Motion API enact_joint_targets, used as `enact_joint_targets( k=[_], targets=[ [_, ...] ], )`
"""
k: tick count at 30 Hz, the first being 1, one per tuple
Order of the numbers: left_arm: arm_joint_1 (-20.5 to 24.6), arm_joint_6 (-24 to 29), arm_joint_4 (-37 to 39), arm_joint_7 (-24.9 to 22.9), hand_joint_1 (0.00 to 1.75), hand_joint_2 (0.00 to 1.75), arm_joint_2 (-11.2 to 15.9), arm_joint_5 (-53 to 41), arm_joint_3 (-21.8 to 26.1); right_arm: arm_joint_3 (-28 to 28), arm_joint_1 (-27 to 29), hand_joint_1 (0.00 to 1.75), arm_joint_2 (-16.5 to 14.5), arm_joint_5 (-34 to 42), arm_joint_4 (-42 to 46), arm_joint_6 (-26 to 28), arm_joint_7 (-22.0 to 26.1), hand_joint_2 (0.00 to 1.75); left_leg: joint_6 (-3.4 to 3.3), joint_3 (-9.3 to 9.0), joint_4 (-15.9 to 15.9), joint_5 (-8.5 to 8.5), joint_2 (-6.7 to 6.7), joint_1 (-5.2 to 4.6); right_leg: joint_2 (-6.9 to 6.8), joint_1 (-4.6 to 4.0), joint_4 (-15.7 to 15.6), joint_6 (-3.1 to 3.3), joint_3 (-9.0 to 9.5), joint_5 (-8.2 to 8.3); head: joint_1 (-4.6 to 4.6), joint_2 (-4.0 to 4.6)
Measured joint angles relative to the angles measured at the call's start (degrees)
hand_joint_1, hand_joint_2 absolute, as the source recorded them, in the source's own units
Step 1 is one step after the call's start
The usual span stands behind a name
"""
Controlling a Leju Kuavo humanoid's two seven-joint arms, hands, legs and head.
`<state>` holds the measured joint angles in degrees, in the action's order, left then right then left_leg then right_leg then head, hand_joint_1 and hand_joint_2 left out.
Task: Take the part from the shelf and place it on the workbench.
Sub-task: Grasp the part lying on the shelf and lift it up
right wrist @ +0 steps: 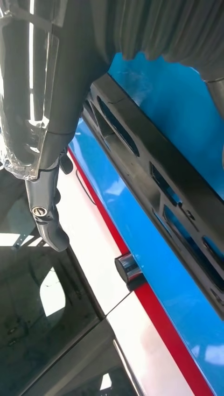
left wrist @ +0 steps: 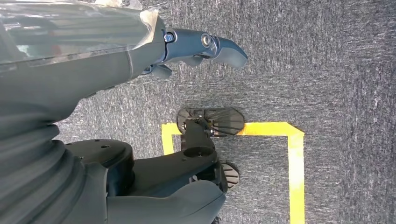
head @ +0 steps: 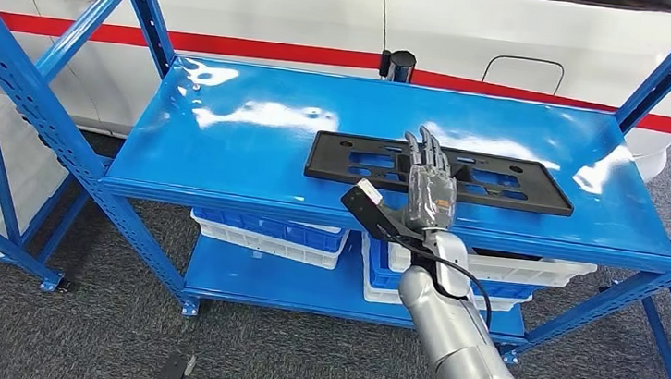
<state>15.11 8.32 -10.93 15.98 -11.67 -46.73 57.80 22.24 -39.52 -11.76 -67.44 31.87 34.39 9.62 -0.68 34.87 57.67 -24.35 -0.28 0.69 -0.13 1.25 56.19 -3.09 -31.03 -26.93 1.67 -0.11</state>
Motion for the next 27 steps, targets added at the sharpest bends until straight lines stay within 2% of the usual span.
enact_joint_targets(
  k=[13, 18, 27],
  targets=[
    [0.1, -0.3, 0.0, -0.7, 0.00, 1.75, 0.0, 0.0, 0.2, 0.1, -0.1, 0.00, -0.4, -0.6, -1.3, -0.8, -1.3, 1.75, 0.00, 0.00, 0.0, 0.00, 0.00, 0.00, 0.00, 0.00, 0.0, 0.00, 0.00, 0.00, -0.01, 0.00],
    [0.3, -0.6, 0.0, -1.6, 0.00, 1.75, -0.1, -0.5, 0.2, 0.2, -1.9, 0.00, -0.6, -2.5, -3.5, -1.5, -5.2, 1.75, 0.00, 0.00, 0.0, 0.00, 0.00, 0.00, 0.00, 0.00, 0.0, 0.00, 0.01, 0.00, -0.01, 0.00],
    [0.9, -1.1, 0.0, -2.7, 0.00, 1.75, -0.4, -1.2, 0.2, 0.1, -8.2, 0.00, 0.2, -5.0, -8.8, -6.6, -12.0, 1.75, -0.01, 0.00, 0.0, 0.01, 0.00, 0.00, 0.00, 0.01, 0.0, 0.00, 0.00, 0.01, -0.01, 0.00]
  ],
)
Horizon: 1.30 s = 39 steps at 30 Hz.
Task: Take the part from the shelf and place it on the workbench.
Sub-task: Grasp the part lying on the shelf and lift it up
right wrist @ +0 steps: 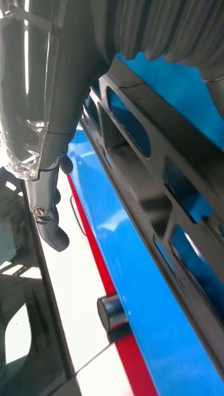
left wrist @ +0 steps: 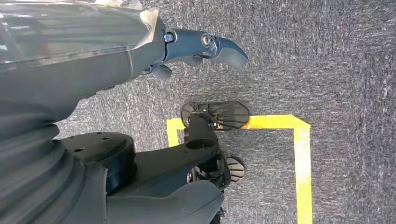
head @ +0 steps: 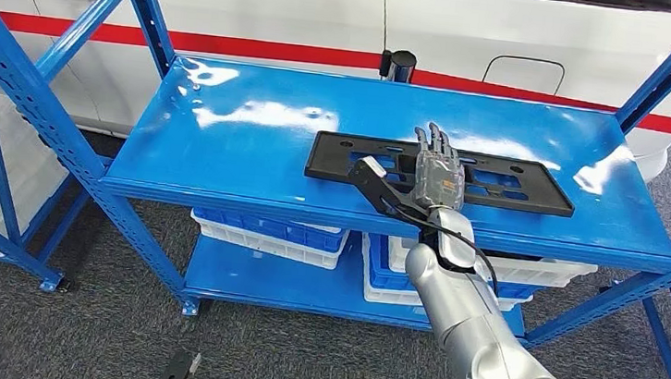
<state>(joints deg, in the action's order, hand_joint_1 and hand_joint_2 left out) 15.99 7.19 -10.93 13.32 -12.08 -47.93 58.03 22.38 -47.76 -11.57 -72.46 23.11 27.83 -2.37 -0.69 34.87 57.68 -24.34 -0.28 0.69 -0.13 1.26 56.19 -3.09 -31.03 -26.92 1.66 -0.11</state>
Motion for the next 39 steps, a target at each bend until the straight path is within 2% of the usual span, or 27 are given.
enact_joint_targets(
  k=[5, 10, 22, 26, 39],
  targets=[
    [0.0, -0.1, 0.0, -0.1, 0.00, 1.75, 0.0, -0.1, 0.0, 0.0, -0.6, 0.00, 0.2, -0.3, -0.7, -0.3, -0.9, 1.75, 0.00, 0.00, 0.0, 0.00, 0.00, 0.00, 0.00, 0.00, 0.0, 0.00, -0.01, 0.00, 0.00, 0.00],
    [0.4, -0.7, 0.0, -1.0, 0.00, 1.75, -0.2, -1.1, 0.0, 0.0, -2.2, 0.00, 1.8, -1.3, -2.9, -2.6, -4.6, 1.75, 0.00, 0.00, 0.0, 0.00, 0.01, 0.00, 0.00, 0.00, 0.0, 0.00, -0.01, 0.00, 0.00, 0.00],
    [0.7, -1.0, 0.0, -1.6, 0.00, 1.75, -0.3, -1.3, 0.0, -0.1, -3.1, 0.00, 3.2, -1.5, -4.5, -6.9, -7.2, 1.75, 0.00, -0.01, 0.0, 0.00, 0.01, 0.00, 0.00, 0.00, 0.0, 0.00, 0.00, 0.00, 0.00, 0.00],
    [0.7, -1.0, 0.0, -1.6, 0.00, 1.75, -0.3, -1.3, 0.0, -0.2, -3.4, 1.75, 3.4, -1.4, -4.9, -7.3, -7.1, 1.75, 0.00, -0.01, 0.0, 0.00, 0.00, 0.00, 0.00, 0.00, 0.0, 0.00, 0.01, 0.00, -0.01, 0.00],
    [0.8, -1.2, 0.0, -1.6, 0.00, 1.75, -0.4, -1.8, 0.0, -2.3, -3.2, 1.75, 3.7, -1.3, -5.5, -4.1, -2.6, 1.75, 0.00, 0.00, 0.0, 0.00, 0.00, 0.00, 0.00, -0.01, 0.0, -0.01, 0.00, 0.00, 0.01, 0.00]
  ],
)
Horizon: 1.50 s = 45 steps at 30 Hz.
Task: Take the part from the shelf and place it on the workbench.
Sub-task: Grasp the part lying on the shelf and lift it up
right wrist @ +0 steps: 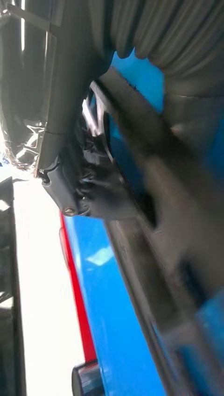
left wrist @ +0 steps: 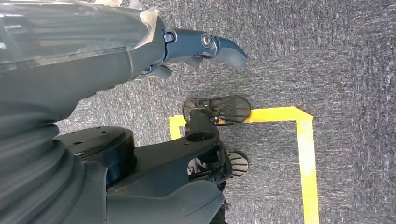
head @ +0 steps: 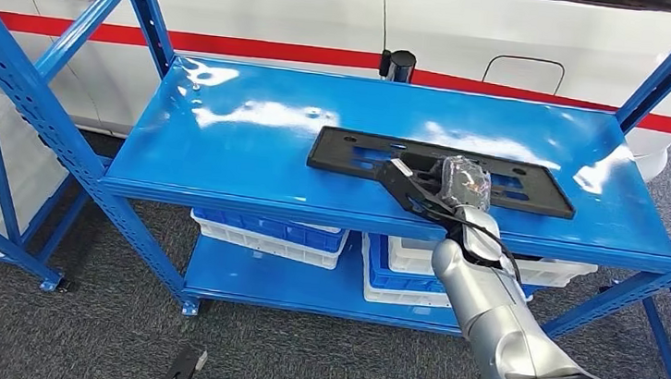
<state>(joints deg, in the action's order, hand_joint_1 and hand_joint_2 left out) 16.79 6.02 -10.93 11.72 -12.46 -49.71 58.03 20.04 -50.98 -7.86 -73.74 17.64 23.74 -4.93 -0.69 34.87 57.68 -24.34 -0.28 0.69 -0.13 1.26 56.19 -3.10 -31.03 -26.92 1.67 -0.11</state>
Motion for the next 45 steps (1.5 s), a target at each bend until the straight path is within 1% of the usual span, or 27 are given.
enact_joint_targets(
  k=[16, 25, 27, 32, 34, 38, 45],
  targets=[
    [0.1, 0.0, 0.0, 0.0, 0.00, 1.75, 0.0, -0.3, 0.0, -0.8, 0.1, 1.75, -0.2, -0.8, 0.0, 1.4, 1.2, 1.75, 0.00, 0.00, 0.0, 0.00, 0.00, 0.00, 0.00, 0.00, 0.0, 0.00, 0.00, 0.00, -0.01, 0.00],
    [0.1, -1.8, 0.0, 1.4, 0.00, 1.75, 0.0, -0.5, 0.0, -1.5, 0.1, 1.75, -0.2, -1.3, 0.0, 1.9, 1.3, 1.75, 0.00, 0.00, 0.0, 0.00, -0.01, 0.00, 0.00, 0.00, 0.0, 0.00, 0.01, 0.00, -0.01, 0.00],
    [0.1, -1.7, 0.0, 1.3, 0.00, 1.75, 0.0, -0.7, 0.0, -1.6, 0.1, 1.75, -0.2, -1.8, 0.0, 3.5, 1.4, 1.75, 0.00, 0.01, 0.0, 0.00, -0.01, 0.00, 0.00, 0.00, 0.0, 0.00, 0.01, 0.00, -0.01, 0.00],
    [0.1, -0.4, 0.0, 1.0, 0.00, 1.75, 0.0, -1.2, 0.0, -1.7, 0.0, 1.75, -0.5, -3.3, 0.6, 11.9, 3.3, 1.75, 0.00, 0.02, 0.0, 0.00, 0.01, 0.00, 0.00, 0.00, 0.0, 0.00, 0.01, 0.00, 0.00, 0.00],
    [0.1, 0.0, 0.0, 1.0, 0.00, 1.75, 0.0, -1.2, 0.0, -1.7, -0.4, 1.75, -0.8, -3.7, 1.2, 14.1, 4.1, 1.75, 0.00, 0.02, 0.0, 0.00, 0.01, 0.00, 0.00, 0.00, 0.0, 0.00, 0.00, 0.00, 0.00, 0.00],
    [0.1, 0.6, 0.0, 1.1, 0.00, 1.75, 0.0, -1.3, 0.0, -2.0, -1.0, 1.75, -1.3, -5.1, 3.5, 15.5, 5.6, 1.75, 0.00, 0.03, 0.0, 0.00, -0.01, 0.00, 0.00, -0.02, 0.0, 0.00, -0.01, 0.00, -0.01, 0.00],
    [0.1, 0.8, 0.0, 2.0, 0.00, 1.75, 0.0, -1.3, 0.1, -2.5, -0.7, 1.75, -2.7, -7.3, 11.0, 15.8, 8.6, 1.75, 0.00, 0.04, 0.0, 0.00, -0.01, 0.01, -0.01, -0.02, 0.0, 0.00, -0.03, 0.00, -0.01, 0.00]
  ],
)
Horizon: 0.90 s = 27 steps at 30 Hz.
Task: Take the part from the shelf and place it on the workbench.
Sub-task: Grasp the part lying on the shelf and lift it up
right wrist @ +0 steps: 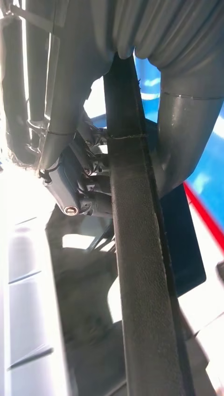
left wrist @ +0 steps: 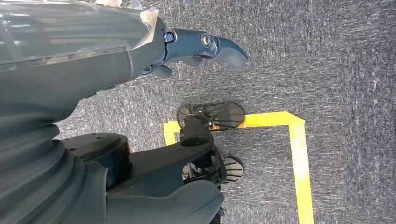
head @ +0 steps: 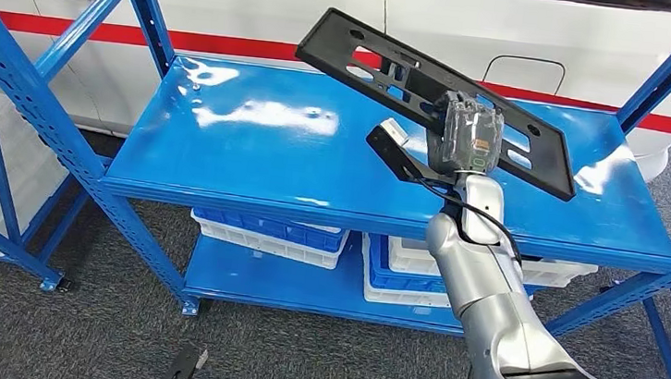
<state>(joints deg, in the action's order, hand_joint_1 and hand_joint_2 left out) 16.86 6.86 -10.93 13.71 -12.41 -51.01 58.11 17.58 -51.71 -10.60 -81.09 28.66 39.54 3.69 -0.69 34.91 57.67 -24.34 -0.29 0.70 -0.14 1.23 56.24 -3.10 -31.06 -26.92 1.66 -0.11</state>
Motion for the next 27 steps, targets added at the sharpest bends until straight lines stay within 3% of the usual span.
enact_joint_targets(
  k=[20, 25, 27],
  targets=[
    [-0.1, 0.2, 0.0, 0.8, 0.00, 1.75, 0.3, -0.3, 0.8, -0.6, 4.6, 1.75, -1.1, 4.2, 13.0, 0.0, 5.6, 1.75, -0.07, 0.04, 0.1, -0.08, -0.01, -0.11, 0.00, 0.10, -0.1, -0.04, 0.01, 0.02, 0.01, 0.00],
    [-0.2, 0.1, 0.0, 0.8, 0.00, 1.75, 0.6, 0.0, 1.1, -0.6, 6.7, 1.75, -1.1, 7.5, 16.0, 0.0, 7.7, 1.75, -0.57, 0.06, 0.2, -0.28, -0.10, -0.55, 0.00, 0.54, -0.3, -0.22, 0.05, 0.09, 0.03, 0.00],
    [-0.2, 0.0, 0.0, 0.8, 0.00, 1.75, 0.7, 0.0, 1.3, -0.7, 7.9, 1.75, -1.0, 9.0, 18.1, 0.0, 8.6, 1.75, -1.18, -0.22, -0.3, 0.03, -0.02, -0.39, 0.00, 0.63, 0.0, -0.46, -0.16, -0.15, 0.01, 0.00]
  ],
)
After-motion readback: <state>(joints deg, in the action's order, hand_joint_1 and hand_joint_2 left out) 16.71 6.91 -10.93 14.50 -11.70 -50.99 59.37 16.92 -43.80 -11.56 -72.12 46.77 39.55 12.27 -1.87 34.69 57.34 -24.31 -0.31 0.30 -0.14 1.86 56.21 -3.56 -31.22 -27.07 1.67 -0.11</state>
